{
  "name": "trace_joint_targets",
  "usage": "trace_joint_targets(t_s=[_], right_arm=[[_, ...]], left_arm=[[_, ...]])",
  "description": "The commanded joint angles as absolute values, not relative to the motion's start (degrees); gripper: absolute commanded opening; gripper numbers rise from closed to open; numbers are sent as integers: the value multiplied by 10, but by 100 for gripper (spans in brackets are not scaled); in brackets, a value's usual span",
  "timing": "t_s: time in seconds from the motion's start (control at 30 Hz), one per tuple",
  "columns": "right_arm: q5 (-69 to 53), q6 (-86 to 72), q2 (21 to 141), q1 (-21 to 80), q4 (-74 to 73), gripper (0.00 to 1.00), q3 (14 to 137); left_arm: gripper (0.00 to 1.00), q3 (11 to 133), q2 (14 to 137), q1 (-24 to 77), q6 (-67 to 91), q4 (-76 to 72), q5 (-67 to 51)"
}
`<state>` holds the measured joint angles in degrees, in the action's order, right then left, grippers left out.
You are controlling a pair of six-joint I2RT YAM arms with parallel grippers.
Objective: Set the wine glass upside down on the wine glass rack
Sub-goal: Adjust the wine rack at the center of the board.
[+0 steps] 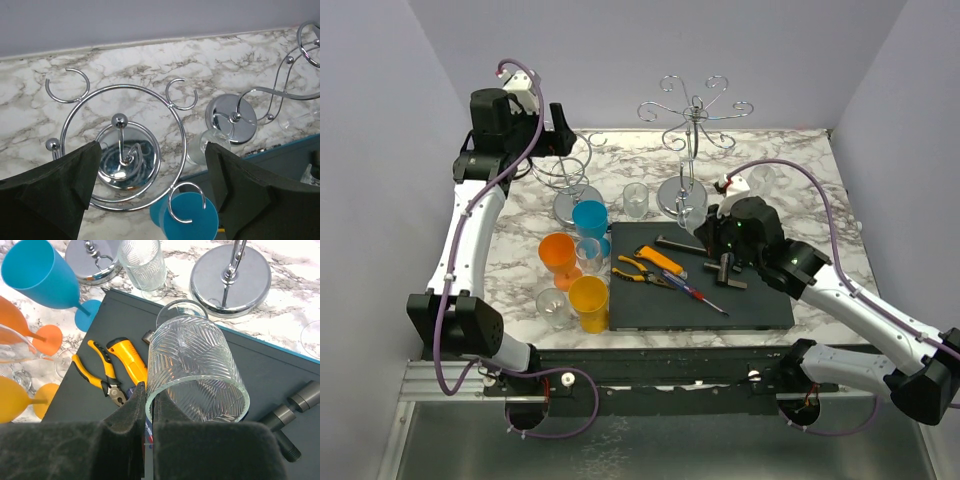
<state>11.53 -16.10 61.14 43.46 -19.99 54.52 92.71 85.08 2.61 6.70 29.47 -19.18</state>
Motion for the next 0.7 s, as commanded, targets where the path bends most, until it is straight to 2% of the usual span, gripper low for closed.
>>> trace_joint_targets(t_s=[0.0, 0.33, 0.5, 0.67], right_arm=[[127, -161, 614, 438, -184, 1, 578], [133, -165, 619, 438, -191, 1, 591], [134, -168, 619, 438, -191, 1, 592], [135, -169, 622, 438, -192, 1, 593]], left_arm=[[89, 888, 849, 38, 46, 208, -142], [71, 831, 864, 46, 34, 121, -116], [40, 828, 872, 46, 26, 94, -118], [15, 817, 876, 46, 3, 71, -112]])
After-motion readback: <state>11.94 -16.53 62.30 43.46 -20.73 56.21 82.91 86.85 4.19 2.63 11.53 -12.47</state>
